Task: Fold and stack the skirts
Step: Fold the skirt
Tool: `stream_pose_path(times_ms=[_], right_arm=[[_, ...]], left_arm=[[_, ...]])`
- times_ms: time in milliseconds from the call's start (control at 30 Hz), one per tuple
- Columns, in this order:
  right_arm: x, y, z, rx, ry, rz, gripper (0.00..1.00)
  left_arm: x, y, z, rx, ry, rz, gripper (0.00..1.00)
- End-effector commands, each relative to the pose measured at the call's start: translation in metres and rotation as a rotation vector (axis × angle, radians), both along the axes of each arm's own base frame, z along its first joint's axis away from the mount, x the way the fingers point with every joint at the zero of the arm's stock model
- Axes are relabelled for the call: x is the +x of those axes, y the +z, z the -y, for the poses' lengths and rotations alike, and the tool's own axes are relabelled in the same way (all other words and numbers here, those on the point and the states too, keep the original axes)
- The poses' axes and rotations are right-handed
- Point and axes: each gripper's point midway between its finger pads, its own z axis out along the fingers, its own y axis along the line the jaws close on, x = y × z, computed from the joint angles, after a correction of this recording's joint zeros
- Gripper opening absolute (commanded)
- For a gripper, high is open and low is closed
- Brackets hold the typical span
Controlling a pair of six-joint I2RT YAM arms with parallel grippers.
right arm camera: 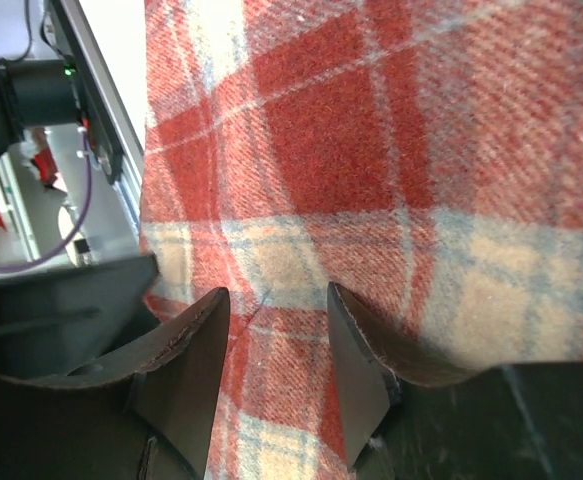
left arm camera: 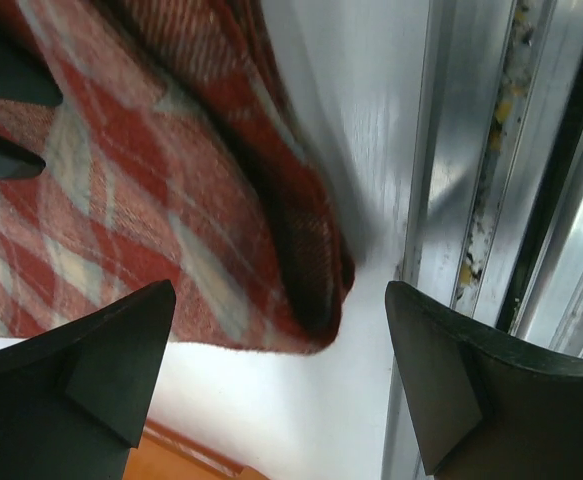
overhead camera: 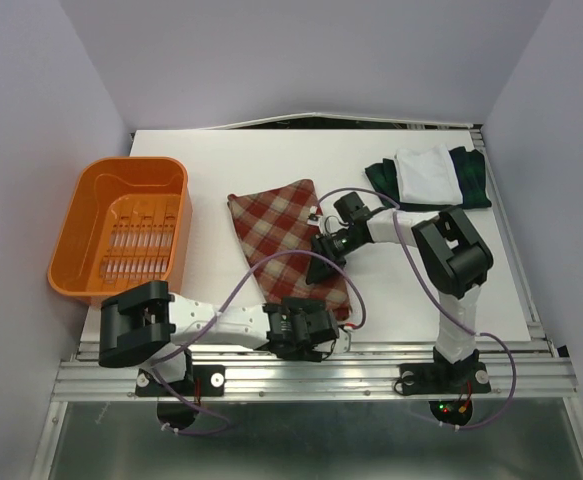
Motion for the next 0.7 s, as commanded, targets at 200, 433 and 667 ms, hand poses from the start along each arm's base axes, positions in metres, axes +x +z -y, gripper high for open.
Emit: stream_pose_path(times_ms=[200,433,667], right_arm=[[0.011,-0.043,0.007,-0.115,-0.036,0.024,0.50],[0.001,-0.046,0.012,-0.123,-0.033,-0.006,0.49],[-0.003,-0.043,0.013,-0.116,-0.025,-0.007,0.45]], left_arm=[[0.014,-0.007,0.036,-0.062,0.111,0.100,0.94],[0.035,-0.019,0.020,-0.021,0.200,0.122,0.56],[0.024,0.015,0.028,-0.094,0.152,0.009,0.19]])
